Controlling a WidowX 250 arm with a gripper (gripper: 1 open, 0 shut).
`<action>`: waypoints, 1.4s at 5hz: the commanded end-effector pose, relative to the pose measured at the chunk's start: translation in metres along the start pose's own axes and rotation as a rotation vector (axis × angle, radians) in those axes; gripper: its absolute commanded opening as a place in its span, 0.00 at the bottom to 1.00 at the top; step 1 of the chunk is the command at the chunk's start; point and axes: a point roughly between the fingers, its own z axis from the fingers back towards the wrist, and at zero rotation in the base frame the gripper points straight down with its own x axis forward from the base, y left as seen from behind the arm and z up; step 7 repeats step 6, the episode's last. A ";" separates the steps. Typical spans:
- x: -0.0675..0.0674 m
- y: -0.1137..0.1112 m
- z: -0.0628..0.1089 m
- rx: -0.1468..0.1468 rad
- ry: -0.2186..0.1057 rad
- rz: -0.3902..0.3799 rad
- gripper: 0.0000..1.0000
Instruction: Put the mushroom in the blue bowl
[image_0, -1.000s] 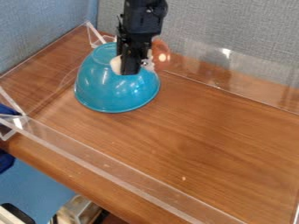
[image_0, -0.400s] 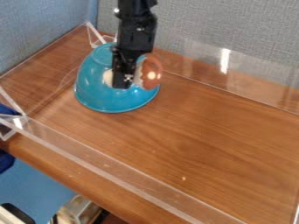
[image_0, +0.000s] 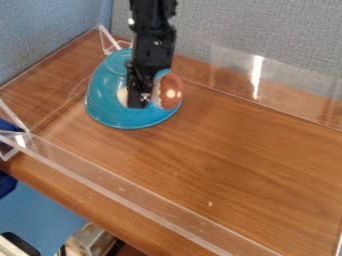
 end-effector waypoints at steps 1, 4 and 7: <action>0.007 0.011 0.006 0.046 -0.022 0.000 0.00; 0.008 0.019 0.005 0.070 -0.023 0.032 0.00; 0.004 0.017 0.019 0.088 -0.024 0.051 0.00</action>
